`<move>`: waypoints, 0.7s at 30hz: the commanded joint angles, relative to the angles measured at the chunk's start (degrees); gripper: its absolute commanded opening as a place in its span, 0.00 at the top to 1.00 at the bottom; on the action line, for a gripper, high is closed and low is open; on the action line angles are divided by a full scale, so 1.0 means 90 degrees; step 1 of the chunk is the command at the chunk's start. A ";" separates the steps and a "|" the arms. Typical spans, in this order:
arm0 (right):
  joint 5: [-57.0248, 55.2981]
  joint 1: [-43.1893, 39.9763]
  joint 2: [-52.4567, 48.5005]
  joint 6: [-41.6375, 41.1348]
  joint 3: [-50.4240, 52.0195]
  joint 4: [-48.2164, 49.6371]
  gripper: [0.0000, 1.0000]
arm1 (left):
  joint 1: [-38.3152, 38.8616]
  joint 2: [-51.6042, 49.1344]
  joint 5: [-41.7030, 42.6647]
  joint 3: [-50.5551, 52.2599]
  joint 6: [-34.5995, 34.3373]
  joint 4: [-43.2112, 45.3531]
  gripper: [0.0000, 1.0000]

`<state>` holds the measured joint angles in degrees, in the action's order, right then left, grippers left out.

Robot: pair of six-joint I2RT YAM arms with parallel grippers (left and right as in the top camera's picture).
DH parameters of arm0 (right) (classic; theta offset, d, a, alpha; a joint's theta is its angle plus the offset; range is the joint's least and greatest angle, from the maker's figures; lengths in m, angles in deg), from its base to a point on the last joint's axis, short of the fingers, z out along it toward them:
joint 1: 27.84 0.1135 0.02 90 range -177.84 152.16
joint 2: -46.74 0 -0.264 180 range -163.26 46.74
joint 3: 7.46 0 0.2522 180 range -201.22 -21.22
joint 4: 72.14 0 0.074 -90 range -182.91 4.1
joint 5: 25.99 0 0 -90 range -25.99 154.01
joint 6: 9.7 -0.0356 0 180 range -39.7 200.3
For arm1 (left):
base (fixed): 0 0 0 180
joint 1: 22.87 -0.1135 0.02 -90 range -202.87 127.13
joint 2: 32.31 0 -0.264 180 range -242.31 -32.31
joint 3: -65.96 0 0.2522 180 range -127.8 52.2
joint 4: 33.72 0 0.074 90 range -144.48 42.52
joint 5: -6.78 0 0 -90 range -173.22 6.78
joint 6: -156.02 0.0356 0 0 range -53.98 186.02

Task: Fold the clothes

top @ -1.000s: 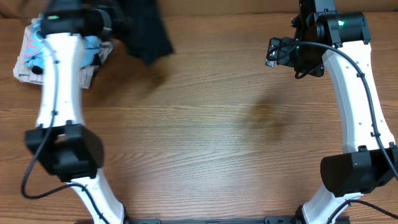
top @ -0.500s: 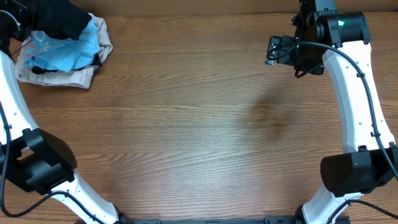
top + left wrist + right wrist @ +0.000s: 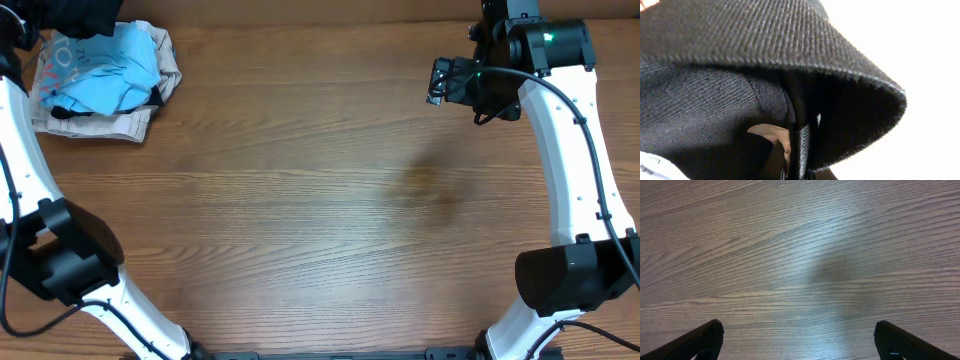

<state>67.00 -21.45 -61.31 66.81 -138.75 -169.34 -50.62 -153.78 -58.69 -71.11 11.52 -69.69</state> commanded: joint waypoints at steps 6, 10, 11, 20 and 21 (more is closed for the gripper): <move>-0.0032 -0.0005 0.0073 -0.0022 -0.0017 0.0024 0.00 | 0.0056 -0.0663 0.0721 -0.0175 0.0177 -0.0243 0.96; -0.0034 -0.0005 0.0070 -0.0022 -0.0017 0.0083 0.00 | -0.0005 -0.0661 0.0685 -0.0175 0.1409 -0.1044 0.96; -0.0034 -0.0005 0.0073 -0.0022 -0.0017 0.0095 0.00 | -0.0051 -0.0661 0.0661 -0.0175 0.1673 -0.1287 0.96; -0.0034 -0.0005 0.0070 -0.0019 -0.0017 0.0146 0.00 | -0.0525 -0.0661 -0.0823 -0.0175 0.3444 -0.3359 0.19; -0.0034 -0.0005 0.0070 -0.0017 -0.0017 0.0165 0.00 | -0.0571 -0.0661 -0.0818 -0.0175 0.3638 -0.3410 0.11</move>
<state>67.00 -21.45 -61.31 66.83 -138.75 -168.29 -54.09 -161.10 -61.38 -71.74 35.59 -99.40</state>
